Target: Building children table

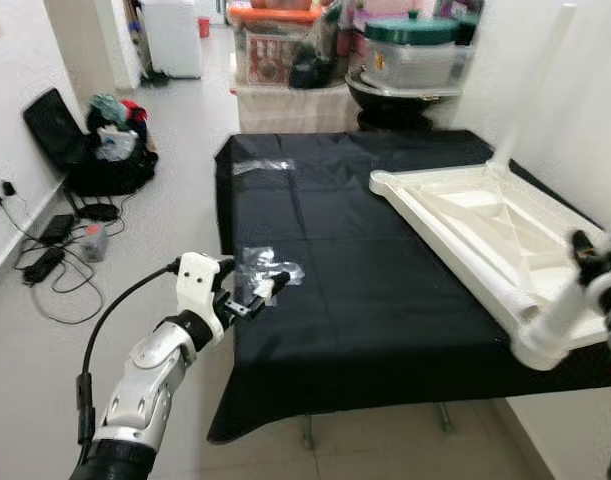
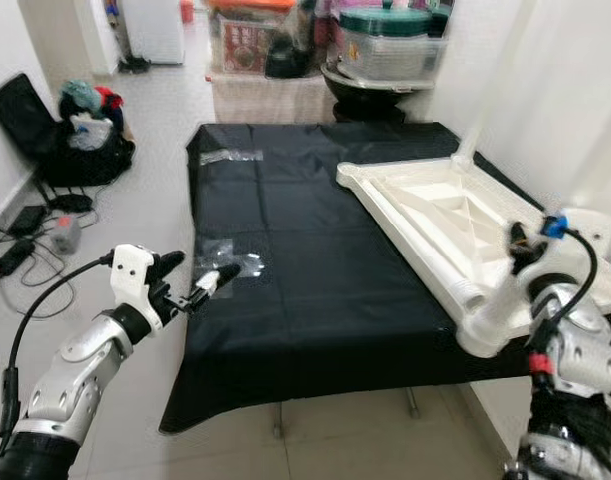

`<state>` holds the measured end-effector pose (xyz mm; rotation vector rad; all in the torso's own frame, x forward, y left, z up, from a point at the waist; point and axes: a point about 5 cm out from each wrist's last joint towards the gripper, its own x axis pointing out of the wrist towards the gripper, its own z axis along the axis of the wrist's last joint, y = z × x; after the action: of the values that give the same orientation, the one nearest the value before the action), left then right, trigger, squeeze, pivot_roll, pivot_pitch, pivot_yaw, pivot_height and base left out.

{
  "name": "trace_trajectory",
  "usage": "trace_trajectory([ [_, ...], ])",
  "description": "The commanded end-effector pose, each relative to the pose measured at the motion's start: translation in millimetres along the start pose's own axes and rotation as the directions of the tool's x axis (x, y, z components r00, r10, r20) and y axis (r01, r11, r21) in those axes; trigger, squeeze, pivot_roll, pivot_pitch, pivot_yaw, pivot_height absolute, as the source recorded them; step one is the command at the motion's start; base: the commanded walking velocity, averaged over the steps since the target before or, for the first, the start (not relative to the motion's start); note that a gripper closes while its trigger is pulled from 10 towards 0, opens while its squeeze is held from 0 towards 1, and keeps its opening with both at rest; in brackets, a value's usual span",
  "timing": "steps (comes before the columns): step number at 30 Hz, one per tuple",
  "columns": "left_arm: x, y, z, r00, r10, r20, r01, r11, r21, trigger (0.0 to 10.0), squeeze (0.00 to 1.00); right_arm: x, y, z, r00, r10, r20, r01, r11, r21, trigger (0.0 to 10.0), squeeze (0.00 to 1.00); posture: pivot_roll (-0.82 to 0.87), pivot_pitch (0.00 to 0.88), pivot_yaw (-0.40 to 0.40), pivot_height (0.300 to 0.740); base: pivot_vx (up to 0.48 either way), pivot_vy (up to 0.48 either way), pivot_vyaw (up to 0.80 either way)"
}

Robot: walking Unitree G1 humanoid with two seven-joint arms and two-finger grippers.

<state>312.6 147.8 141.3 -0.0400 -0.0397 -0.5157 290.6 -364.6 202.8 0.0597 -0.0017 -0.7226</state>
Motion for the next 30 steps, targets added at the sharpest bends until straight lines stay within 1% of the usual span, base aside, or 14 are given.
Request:
trace_trajectory([
  [1, -1.5, 2.3, -1.9, 1.0, 0.014, -0.018, -0.014, 1.0, 0.008, 10.0, 0.0, -10.0, -18.5, -26.9, 0.963, -0.247, -0.103, 0.243, 0.968, -0.056, 0.0, 0.0, 0.01, 0.0, -0.082, 0.74, 0.0, 0.0, 0.0],
  [2, 0.4, 2.9, -0.3, 1.0, 0.019, -0.014, -0.019, 1.0, 0.006, 10.0, 0.0, -26.3, -2.7, -35.0, 0.946, -0.299, -0.12, 0.296, 0.954, -0.043, 0.0, 0.0, 0.01, 0.0, -0.078, 0.74, 0.0, 0.0, 0.0],
  [4, 0.4, 2.9, -0.3, 1.0, 0.019, -0.014, -0.019, 1.0, 0.006, 10.0, 0.0, -26.3, -2.7, -35.0, 0.946, -0.299, -0.12, 0.296, 0.954, -0.043, 0.0, 0.0, 0.01, 0.0, -0.078, 0.74, 0.0, 0.0, 0.0],
  [5, 2.2, 3.1, 0.5, 1.0, 0.022, -0.012, -0.022, 1.0, 0.007, 10.0, 0.0, -38.8, 14.0, -40.3, 0.947, -0.291, -0.138, 0.291, 0.957, -0.021, 0.0, 0.0, 0.01, 0.0, -0.078, 0.74, 0.0, 0.0, 0.0],
  [6, 2.2, 3.1, 0.5, 1.0, 0.022, -0.012, -0.022, 1.0, 0.007, 10.0, 0.0, -38.8, 14.0, -40.3, 0.947, -0.291, -0.138, 0.291, 0.957, -0.021, 0.0, 0.0, 0.01, 0.0, -0.078, 0.74, 0.0, 0.0, 0.0],
  [7, 4.1, 2.4, 0.2, 1.0, 0.023, -0.012, -0.023, 1.0, 0.007, 10.0, 0.0, -46.9, 35.9, -45.9, 0.965, -0.208, -0.162, 0.21, 0.978, -0.004, 3.2, 0.0, 0.0, 0.0, -0.074, 0.74, 0.0, 0.0, 0.0],
  [8, 4.1, 2.4, 0.2, 1.0, 0.023, -0.012, -0.023, 1.0, 0.007, 10.0, 0.0, -46.9, 35.9, -45.9, 0.965, -0.208, -0.162, 0.21, 0.978, -0.004, 3.2, 0.0, 0.0, 0.0, -0.074, 0.74, 0.0, 0.0, 0.0],
  [9, 5.5, 1.2, -0.1, 1.0, 0.022, -0.012, -0.022, 1.0, 0.006, 10.0, 0.0, -49.9, 55.4, -47.3, 0.983, -0.084, -0.166, 0.084, 0.996, -0.007, 10.0, 0.0, 0.01, 0.0, -0.079, 0.74, 0.0, 0.0, 0.0],
  [10, 5.5, 1.2, -0.1, 1.0, 0.022, -0.012, -0.022, 1.0, 0.006, 10.0, 0.0, -49.9, 55.4, -47.3, 0.983, -0.084, -0.166, 0.084, 0.996, -0.007, 10.0, 0.0, 0.01, 0.0, -0.079, 0.74, 0.0, 0.0, 0.0],
  [14, 3.3, 1.0, -2.0, 0.999, 0.032, -0.013, -0.031, 1.0, 0.002, 10.0, 0.0, -46.5, 77.7, -35.0, 0.988, 0.133, -0.08, -0.134, 0.991, -0.011, 10.0, 0.0, 0.01, 0.0, -0.09, 0.74, 0.0, 0.0, 0.0],
  [22, 2.5, 0.9, -3.1, 0.999, 0.042, -0.011, -0.042, 0.999, -0.007, 10.0, 0.0, -43.8, 80.7, -18.7, 0.977, 0.214, -0.011, -0.214, 0.977, -0.007, 10.0, 0.0, 0.0, 0.0, -0.093, 0.74, 0.0, 0.0, 0.0],
  [25, 6.5, -0.7, -3.3, 0.999, 0.037, -0.009, -0.037, 0.999, -0.009, 10.0, 0.0, -47.8, 86.4, -9.2, 0.923, 0.382, 0.049, -0.383, 0.924, 0.005, 10.0, 0.0, 0.0, 0.0, -0.085, 0.74, 0.0, 0.0, 0.0],
  [26, 7.7, -1.7, -3.0, 0.999, 0.032, -0.007, -0.032, 0.999, -0.01, 10.0, 0.0, -46.7, 85.1, -7.3, 0.902, 0.426, 0.064, -0.427, 0.904, -0.005, 10.0, 1.0, 0.0, 0.0, -0.085, 0.74, 0.0, 0.0, 0.0],
  [30, 7.6, -1.9, -1.8, 1.0, 0.023, -0.005, -0.023, 1.0, -0.007, 10.0, 0.0, -38.0, 74.5, -6.4, 0.879, 0.474, 0.056, -0.473, 0.881, -0.031, 10.0, 1.0, 0.01, 0.0, -0.085, 0.74, 0.0, 0.0, 0.0],
])
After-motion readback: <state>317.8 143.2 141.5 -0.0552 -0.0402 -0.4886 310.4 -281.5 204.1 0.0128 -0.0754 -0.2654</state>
